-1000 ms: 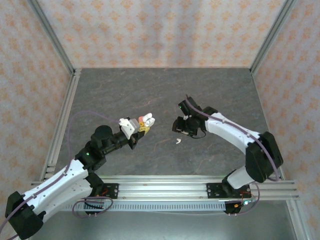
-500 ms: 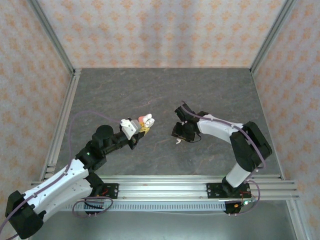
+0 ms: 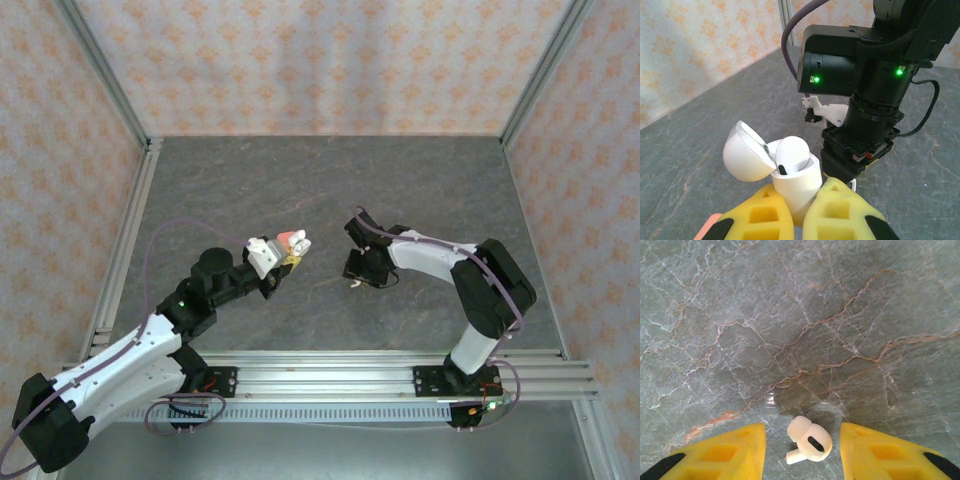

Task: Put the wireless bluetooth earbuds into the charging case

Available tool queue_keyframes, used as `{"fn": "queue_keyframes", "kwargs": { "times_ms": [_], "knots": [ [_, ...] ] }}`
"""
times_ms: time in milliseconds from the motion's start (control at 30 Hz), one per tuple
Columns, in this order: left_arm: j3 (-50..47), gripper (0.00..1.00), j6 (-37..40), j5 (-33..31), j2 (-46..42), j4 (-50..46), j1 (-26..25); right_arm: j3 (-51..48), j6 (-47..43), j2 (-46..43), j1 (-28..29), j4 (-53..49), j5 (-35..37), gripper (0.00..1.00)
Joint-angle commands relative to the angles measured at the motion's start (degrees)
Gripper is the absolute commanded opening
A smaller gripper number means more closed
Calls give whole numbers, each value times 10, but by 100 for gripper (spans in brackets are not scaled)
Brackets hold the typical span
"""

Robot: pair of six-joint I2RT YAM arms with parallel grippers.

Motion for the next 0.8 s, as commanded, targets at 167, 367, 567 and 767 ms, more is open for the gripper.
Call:
{"fn": "queue_keyframes", "kwargs": {
  "times_ms": [167,367,567,767],
  "knots": [
    [10,0,10,6,-16,-4,1,27,-12,25,6,-15,16,37],
    [9,0,12,4,-18,-5,1,35,-18,36,13,-24,17,34],
    [9,0,15,3,-21,-9,1,46,-35,45,21,-39,22,26],
    [6,0,14,1,-26,-11,1,72,-76,38,28,-66,31,21]
  ]
}}
